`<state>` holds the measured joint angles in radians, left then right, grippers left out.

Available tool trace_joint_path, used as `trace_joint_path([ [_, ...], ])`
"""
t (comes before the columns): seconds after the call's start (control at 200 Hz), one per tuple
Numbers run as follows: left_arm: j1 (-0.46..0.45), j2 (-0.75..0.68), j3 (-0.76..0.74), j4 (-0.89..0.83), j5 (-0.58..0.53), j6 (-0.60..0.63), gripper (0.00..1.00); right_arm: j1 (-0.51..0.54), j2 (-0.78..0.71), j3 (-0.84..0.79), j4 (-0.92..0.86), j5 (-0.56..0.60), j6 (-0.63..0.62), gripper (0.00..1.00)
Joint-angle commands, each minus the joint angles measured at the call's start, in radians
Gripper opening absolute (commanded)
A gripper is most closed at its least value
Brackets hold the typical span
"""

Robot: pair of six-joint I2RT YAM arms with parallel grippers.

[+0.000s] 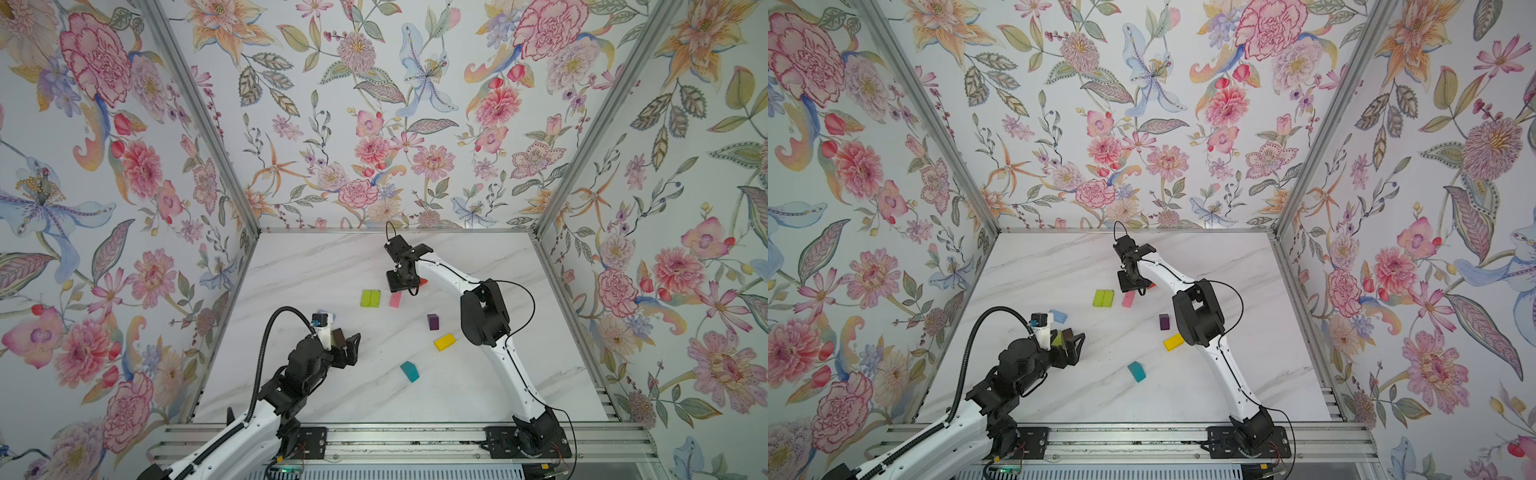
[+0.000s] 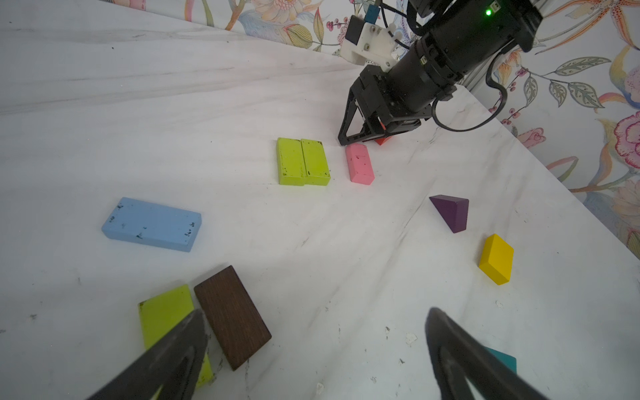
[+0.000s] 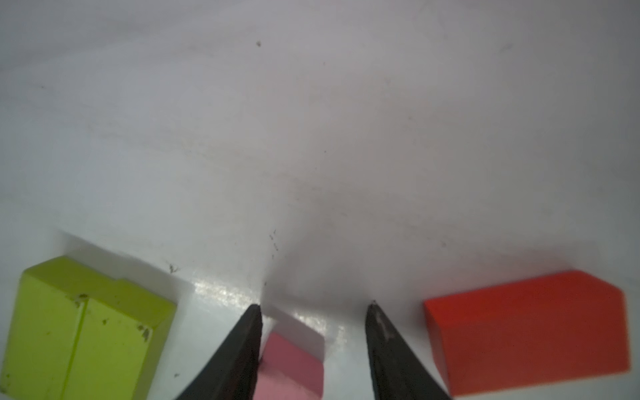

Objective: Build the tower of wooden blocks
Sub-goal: 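Lower the right gripper and align it over the pink block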

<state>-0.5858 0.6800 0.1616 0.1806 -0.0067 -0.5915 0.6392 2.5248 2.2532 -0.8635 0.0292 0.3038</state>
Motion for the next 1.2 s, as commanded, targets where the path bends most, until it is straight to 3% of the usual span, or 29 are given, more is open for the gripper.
trace_joint_path([
  [0.0, -0.008, 0.001, 0.013, 0.013, -0.007, 0.0, 0.99, 0.002, 0.012, 0.023, -0.028, -0.01, -0.016, 0.51],
  [0.871, -0.01, -0.046, 0.013, -0.026, 0.01, -0.017, 0.99, -0.003, -0.166, -0.196, -0.044, 0.08, -0.005, 0.49],
  [1.126, -0.023, -0.045, 0.013, -0.049, 0.016, -0.021, 0.99, 0.002, -0.25, -0.228, -0.044, 0.089, 0.049, 0.72],
  [1.196, -0.035, -0.035, 0.013, -0.06, 0.015, -0.018, 0.99, 0.001, -0.275, -0.249, -0.044, 0.089, 0.065, 0.73],
])
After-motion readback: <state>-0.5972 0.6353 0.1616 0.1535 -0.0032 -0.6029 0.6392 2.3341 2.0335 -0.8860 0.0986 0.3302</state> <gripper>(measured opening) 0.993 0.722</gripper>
